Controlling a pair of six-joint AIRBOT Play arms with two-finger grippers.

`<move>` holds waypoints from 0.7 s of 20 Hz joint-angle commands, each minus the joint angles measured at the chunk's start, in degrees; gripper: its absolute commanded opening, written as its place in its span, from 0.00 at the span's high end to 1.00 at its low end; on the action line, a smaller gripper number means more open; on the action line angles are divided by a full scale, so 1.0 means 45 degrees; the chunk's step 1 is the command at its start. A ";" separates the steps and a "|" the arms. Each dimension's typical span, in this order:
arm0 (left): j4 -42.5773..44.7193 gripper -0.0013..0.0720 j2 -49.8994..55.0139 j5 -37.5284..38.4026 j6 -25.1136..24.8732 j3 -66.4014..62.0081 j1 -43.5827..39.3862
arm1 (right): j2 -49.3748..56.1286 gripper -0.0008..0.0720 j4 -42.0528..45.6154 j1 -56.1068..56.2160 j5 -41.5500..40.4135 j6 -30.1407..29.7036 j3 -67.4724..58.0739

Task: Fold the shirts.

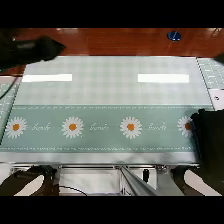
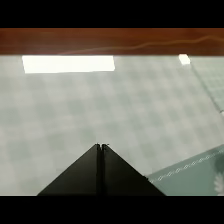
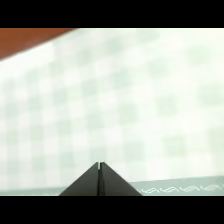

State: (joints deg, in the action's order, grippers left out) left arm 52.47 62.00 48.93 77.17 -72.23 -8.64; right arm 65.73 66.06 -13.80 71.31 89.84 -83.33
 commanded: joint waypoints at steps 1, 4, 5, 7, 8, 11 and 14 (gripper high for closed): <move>0.5207 0.96 0.1554 0.0257 0.2268 0.0136 -0.1744 | 0.1598 0.96 0.4959 0.4303 -0.0753 0.1200 0.0223; 0.7252 0.96 0.2482 0.0593 0.2361 0.0544 -0.1647 | 0.2759 0.96 0.6737 0.4847 -0.0447 0.2395 0.1258; 0.7247 0.96 0.2516 0.0612 0.2375 0.0529 -0.1545 | 0.2948 0.96 0.6761 0.4847 -0.0466 0.2555 0.1491; 0.7232 0.96 0.2506 0.0612 0.2497 0.0529 -0.1535 | 0.3079 0.96 0.6732 0.4862 -0.0505 0.2545 0.1588; 0.7237 0.96 0.2521 0.0588 0.2487 0.0529 -0.1574 | 0.3065 0.96 0.6717 0.4857 -0.0457 0.2574 0.1574; 0.7237 0.96 0.2574 0.0568 0.2487 0.0529 -0.1574 | 0.3065 0.96 0.6766 0.4852 -0.0510 0.2555 0.1574; 0.7232 0.96 0.2574 0.0568 0.2492 0.0529 -0.1574 | 0.3065 0.96 0.6771 0.4847 -0.0510 0.2555 0.1574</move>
State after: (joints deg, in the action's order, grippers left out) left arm 84.20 73.36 51.42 88.12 -69.87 -15.68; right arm 79.31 95.81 7.75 69.01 101.03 -76.38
